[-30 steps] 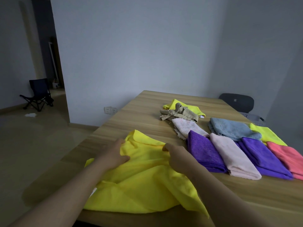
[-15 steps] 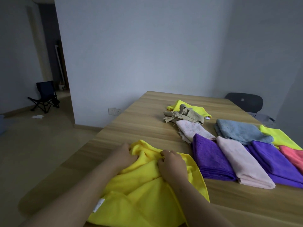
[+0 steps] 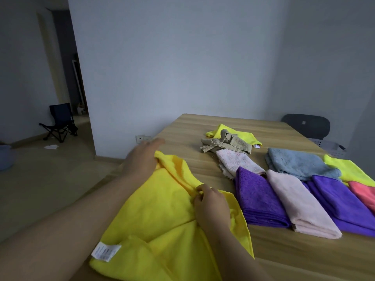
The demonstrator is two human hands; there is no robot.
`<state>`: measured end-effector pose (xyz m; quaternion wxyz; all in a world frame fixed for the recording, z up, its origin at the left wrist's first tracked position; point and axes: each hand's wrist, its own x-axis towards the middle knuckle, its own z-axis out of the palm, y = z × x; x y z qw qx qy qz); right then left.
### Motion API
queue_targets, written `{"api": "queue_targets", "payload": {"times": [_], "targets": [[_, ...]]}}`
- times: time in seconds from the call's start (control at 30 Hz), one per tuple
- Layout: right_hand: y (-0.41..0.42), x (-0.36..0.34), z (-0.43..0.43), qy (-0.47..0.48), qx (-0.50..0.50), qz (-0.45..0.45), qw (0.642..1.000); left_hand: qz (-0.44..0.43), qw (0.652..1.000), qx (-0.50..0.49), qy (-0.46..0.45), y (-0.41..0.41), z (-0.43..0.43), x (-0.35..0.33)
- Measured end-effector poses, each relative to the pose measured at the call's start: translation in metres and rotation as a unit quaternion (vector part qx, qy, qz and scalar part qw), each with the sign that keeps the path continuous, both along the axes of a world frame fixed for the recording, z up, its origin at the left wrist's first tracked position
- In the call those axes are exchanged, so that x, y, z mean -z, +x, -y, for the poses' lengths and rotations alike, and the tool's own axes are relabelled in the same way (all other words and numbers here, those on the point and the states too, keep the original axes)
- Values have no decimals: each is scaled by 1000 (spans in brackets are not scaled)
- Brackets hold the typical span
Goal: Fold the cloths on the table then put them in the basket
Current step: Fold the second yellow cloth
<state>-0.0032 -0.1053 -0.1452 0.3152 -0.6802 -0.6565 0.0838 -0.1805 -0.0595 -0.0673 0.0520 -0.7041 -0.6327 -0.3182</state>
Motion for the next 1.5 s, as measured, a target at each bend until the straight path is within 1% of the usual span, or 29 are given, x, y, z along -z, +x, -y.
{"api": "queue_targets", "payload": {"times": [0.03, 0.07, 0.1, 0.13, 0.2, 0.23, 0.27, 0.3, 0.37, 0.47, 0.57, 0.67, 0.73, 0.8, 0.87, 0.93, 1.03, 1.07, 1.13, 1.17, 1.2, 1.23, 1.27, 1.3, 1.37, 1.43, 1.5], "targets": [[0, 0, 0, -3, 2, 2, 1000, -67, 995, -25, 73, -1, -1, -3], [0, 0, 0, -7, 4, 5, 1000, -114, 985, -47, 122, -2, -2, -4], [0, 0, 1, -12, 6, 8, 1000, -137, 980, -68, 125, -3, -2, -4], [0, 0, 1, -19, 7, 13, 1000, -137, 983, -83, 87, -3, -2, 0], [-1, 0, 2, -32, 4, 29, 999, -85, 991, -77, -63, 2, 0, 17], [-2, 0, 2, -38, 0, 44, 998, -70, 985, -58, -145, 6, 2, 29], [-2, 0, 2, -41, -6, 58, 997, -76, 975, -36, -208, 10, 5, 44], [-3, 0, 2, -45, -13, 70, 996, -92, 964, -22, -247, 13, 9, 58], [-3, -1, 3, -51, -27, 89, 994, -121, 954, -19, -274, 16, 15, 78], [-3, -2, 5, -68, -44, 138, 987, -139, 945, -25, -296, 9, 16, 85], [-2, -8, 3, -87, -58, 175, 979, -150, 939, -15, -310, -4, 11, 82], [-5, -15, -5, -92, -80, 185, 975, -161, 938, -7, -306, -14, 2, 81], [-11, -14, -16, -91, -114, 193, 970, -163, 940, -1, -299, -21, -7, 81], [-16, -12, -26, -102, -150, 191, 965, -167, 943, 3, -289, -28, -12, 82], [-18, -12, -39, -130, -163, 163, 964, -160, 946, 2, -281, -37, -18, 81], [-16, -14, -55, -160, -146, 142, 966, -156, 948, -1, -278, -45, -24, 80], [-6, -15, -77, -182, -94, 148, 967, -161, 945, 12, -284, -50, -32, 79], [-2, -16, -82, -182, -64, 126, 973, -163, 945, 17, -284, -50, -34, 80], [-1, -21, -92, -168, 9, 52, 984, -166, 945, 19, -280, -50, -36, 81], [-4, -24, -97, -154, 41, 21, 987, -166, 945, 17, -280, -51, -36, 82], [-7, -26, -100, -131, 67, 9, 989, -166, 946, 16, -278, -50, -36, 82], [-11, -27, -101, -102, 77, 23, 992, -166, 947, 16, -276, -51, -36, 83], [-16, -25, -102, -76, 67, 53, 993, -166, 946, 16, -276, -51, -36, 82], [-19, -23, -102, -70, 33, 92, 993, -167, 946, 17, -276, -50, -36, 82], [-26, -13, -99, -111, -55, 159, 979, -169, 946, 15, -276, -50, -37, 82], [-28, -7, -94, -146, -81, 178, 970, -169, 945, 13, -280, -50, -38, 82], [-27, -8, -86, -120, -68, 168, 976, -155, 953, 13, -261, -50, -36, 82]]}}
